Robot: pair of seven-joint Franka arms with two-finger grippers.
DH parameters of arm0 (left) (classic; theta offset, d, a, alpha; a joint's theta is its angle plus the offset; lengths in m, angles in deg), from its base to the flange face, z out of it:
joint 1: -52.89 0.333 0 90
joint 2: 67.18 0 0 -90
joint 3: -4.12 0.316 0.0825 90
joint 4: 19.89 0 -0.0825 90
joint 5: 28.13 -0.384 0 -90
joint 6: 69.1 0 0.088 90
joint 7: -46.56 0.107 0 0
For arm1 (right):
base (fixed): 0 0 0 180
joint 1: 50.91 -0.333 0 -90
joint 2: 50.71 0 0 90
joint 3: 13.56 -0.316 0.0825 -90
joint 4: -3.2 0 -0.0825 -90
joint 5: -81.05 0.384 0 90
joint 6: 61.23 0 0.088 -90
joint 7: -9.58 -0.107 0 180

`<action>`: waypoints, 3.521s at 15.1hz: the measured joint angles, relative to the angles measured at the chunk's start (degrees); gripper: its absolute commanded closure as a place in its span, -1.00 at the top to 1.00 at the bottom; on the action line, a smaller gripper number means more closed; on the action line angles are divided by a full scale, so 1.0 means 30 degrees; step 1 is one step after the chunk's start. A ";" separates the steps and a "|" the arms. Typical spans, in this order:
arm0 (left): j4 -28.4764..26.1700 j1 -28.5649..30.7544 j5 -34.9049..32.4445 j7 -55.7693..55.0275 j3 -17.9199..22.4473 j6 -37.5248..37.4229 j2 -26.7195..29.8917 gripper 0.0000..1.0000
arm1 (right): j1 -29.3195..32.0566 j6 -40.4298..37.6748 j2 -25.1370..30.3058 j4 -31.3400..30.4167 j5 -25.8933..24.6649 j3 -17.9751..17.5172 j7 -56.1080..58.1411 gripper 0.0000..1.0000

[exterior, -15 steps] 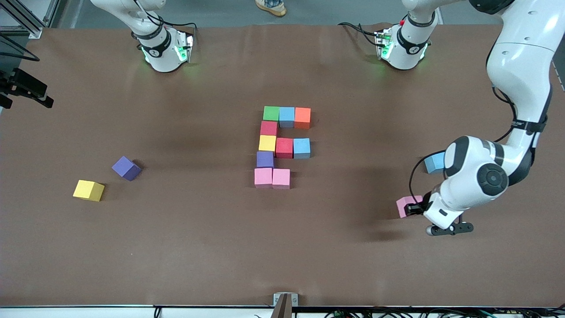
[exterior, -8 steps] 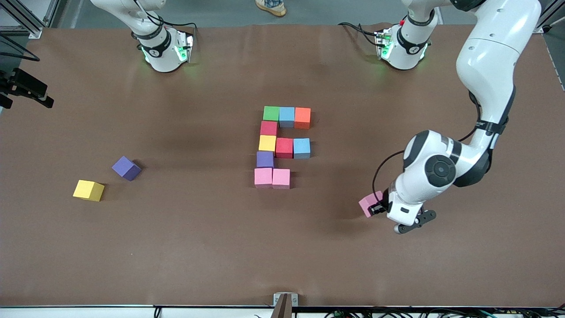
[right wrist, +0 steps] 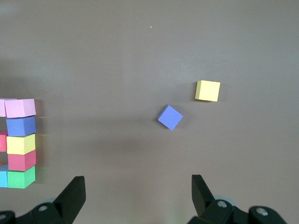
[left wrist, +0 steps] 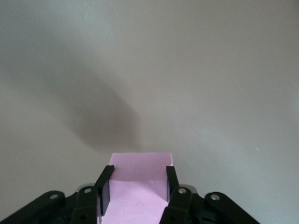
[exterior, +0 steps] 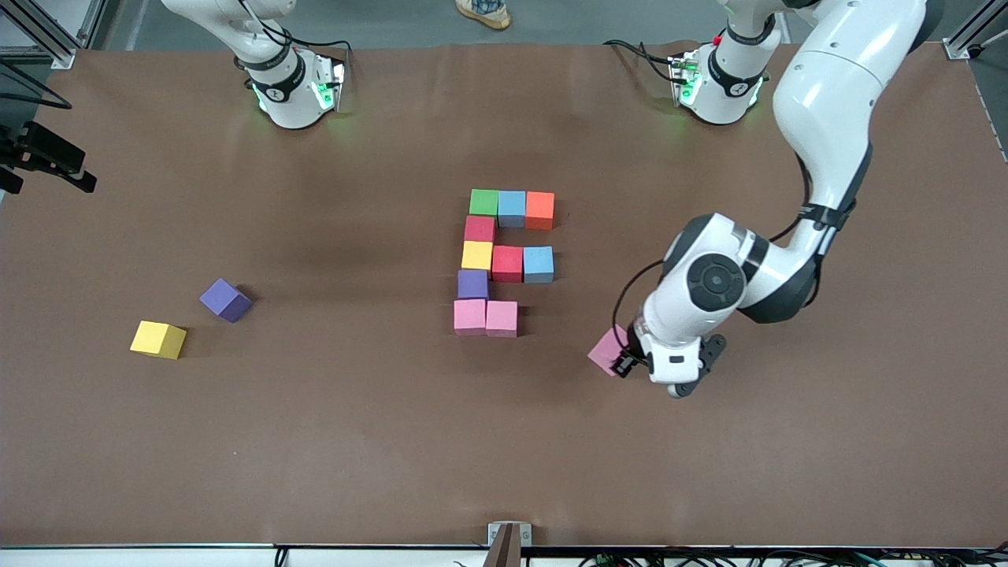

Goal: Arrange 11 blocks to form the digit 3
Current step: 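Carry the pink cube toward the row of pink cubes, then lower the pink cube beside the second pink cube with the left gripper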

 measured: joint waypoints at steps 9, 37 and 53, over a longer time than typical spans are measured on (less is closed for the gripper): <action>0.1962 -0.2301 0.0849 -0.7124 0.0373 -0.0067 -0.1045 -0.99 | 0.0000 0.0000 0.0000 0.0000 0.0000 -0.0002 0.0001 1.00; 0.2001 -0.5642 -0.0844 -1.7033 0.2004 -0.1093 -0.2770 -0.97 | -0.0001 -0.0605 0.0000 0.0000 0.0001 -0.0045 0.0001 1.00; 0.1986 -0.6161 -0.1497 -1.7317 0.2110 -0.1045 -0.3176 1.00 | 0.0001 -0.0706 0.0000 0.0000 0.0001 0.0038 -0.0006 1.00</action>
